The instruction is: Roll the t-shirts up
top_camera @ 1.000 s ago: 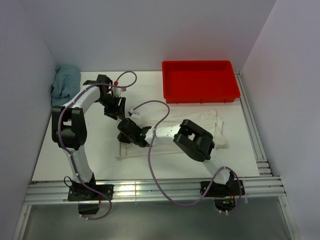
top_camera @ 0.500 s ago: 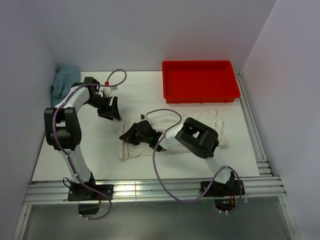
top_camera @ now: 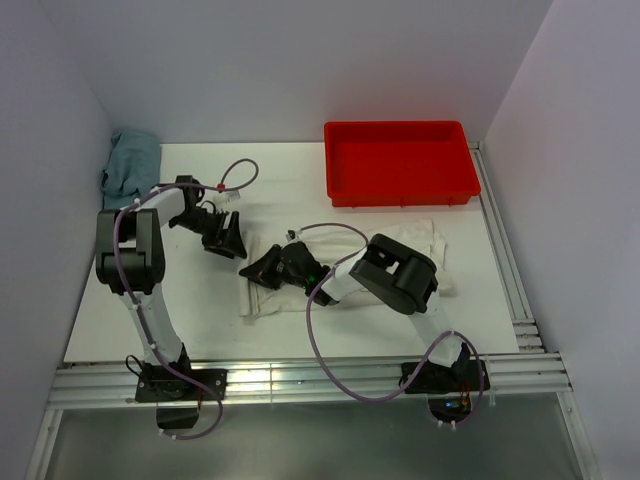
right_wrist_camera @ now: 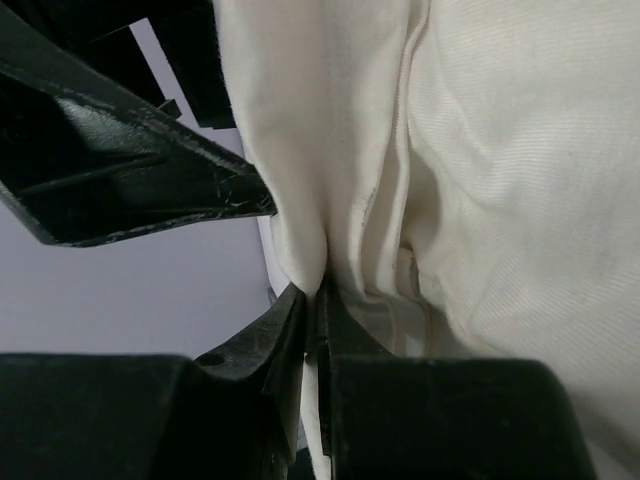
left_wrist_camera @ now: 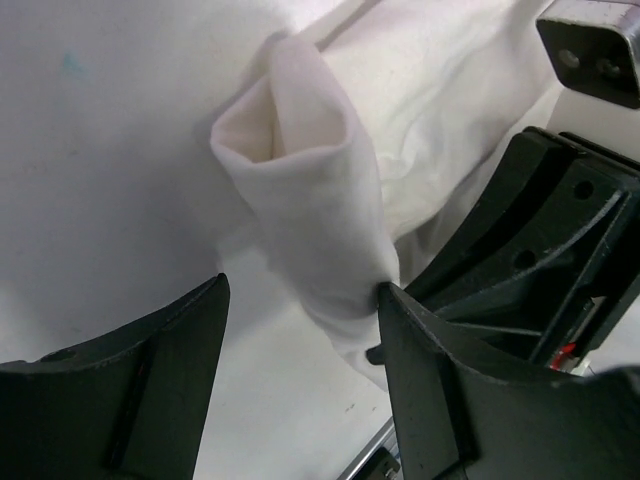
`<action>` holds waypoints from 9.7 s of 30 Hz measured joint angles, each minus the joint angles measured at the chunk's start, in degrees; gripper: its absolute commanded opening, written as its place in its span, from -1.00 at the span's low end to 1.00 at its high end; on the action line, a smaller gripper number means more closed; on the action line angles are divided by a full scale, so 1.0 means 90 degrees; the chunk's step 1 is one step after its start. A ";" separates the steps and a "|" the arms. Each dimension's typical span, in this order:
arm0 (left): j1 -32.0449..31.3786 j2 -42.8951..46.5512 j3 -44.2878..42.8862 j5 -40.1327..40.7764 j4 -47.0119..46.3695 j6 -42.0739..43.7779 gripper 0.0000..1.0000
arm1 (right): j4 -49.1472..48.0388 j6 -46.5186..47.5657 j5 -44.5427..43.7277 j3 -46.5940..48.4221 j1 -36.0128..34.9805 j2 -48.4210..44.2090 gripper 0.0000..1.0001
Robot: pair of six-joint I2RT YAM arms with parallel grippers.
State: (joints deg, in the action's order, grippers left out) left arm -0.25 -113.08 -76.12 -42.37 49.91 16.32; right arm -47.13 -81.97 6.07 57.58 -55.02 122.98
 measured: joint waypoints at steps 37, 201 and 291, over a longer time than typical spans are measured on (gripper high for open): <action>-0.0967 0.0010 0.0039 0.1724 -0.0889 -0.1545 -0.99 | 0.3609 0.1095 -0.1064 0.1112 -0.0233 -0.0491 -0.28; -0.0755 -0.0255 -0.2552 0.1603 0.0563 -0.1212 0.36 | 0.5209 0.2584 -0.2038 0.2416 -0.0712 -0.0119 -0.75; -0.1824 -0.0313 -0.0954 0.3699 -0.0049 -0.2086 -0.99 | 0.8463 0.1263 -0.3398 0.1785 -0.2538 -0.1622 0.14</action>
State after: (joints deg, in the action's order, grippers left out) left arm -16.67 -115.90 -84.71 -9.08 49.47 -2.46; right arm 29.04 -70.61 -24.51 73.65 -77.87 108.38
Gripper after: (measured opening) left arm 0.044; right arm 0.560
